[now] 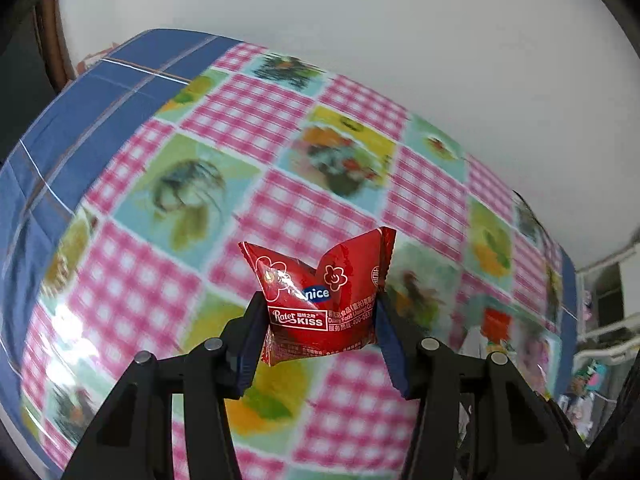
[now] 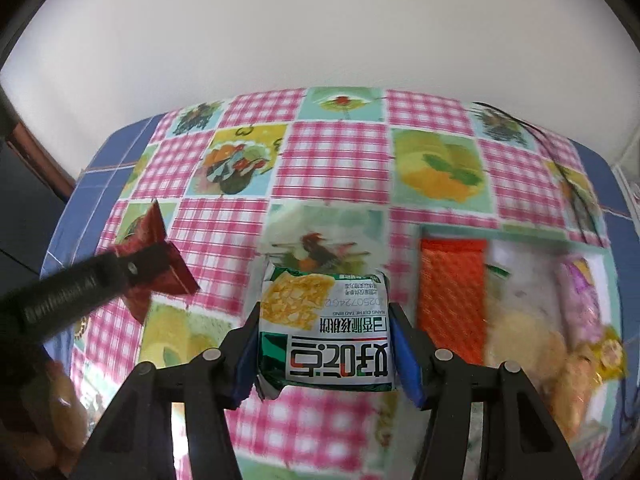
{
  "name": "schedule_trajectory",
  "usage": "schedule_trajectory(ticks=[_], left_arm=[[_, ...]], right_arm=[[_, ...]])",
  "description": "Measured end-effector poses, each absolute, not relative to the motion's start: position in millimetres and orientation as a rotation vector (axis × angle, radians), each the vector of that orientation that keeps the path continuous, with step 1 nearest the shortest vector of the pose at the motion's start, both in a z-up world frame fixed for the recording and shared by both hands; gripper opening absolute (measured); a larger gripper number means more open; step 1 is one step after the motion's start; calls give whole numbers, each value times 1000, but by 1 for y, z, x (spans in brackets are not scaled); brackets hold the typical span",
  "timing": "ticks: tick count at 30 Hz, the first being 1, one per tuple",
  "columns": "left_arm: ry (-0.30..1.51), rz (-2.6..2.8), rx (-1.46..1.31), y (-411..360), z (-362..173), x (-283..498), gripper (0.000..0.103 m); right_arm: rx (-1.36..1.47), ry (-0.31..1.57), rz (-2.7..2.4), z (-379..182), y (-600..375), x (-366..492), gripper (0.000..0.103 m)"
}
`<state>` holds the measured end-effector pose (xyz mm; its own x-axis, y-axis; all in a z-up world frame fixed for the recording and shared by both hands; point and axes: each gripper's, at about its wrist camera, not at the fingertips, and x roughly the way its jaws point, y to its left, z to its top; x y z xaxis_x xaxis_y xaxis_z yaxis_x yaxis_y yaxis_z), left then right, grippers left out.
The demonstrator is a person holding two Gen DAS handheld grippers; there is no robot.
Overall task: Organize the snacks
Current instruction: 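Carry the candy pack and green biscuit pack into the tray and open both tools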
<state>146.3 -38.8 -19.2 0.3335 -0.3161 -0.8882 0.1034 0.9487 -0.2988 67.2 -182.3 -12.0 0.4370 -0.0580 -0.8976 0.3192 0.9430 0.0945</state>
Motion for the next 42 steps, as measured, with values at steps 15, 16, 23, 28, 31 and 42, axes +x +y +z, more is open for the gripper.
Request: schedule_trajectory(ticks=[15,16,23,28,31,42], left_arm=[[1221,-416,-126,-121,-21,45,54],[1225,-425,-117,-126,-21,41,54],[1226,-497,-82,-155,-19,20,54],[1220,-558,-43,-181,-19,14,55],[1200,-566,-13,-191,-19,17,55],[1160,-554,11,-211,-32,46,55]], right_arm=[[355,1070,-394,7,-255,-47,61],[358,1068,-400,8,-259,-51,61],[400,1028,-476,15,-301,-81,61],[437,1001,-521,11,-329,-90,61],[465,964,-527,9,-343,-89,61],[457,924,-505,-9,-358,-57,61]])
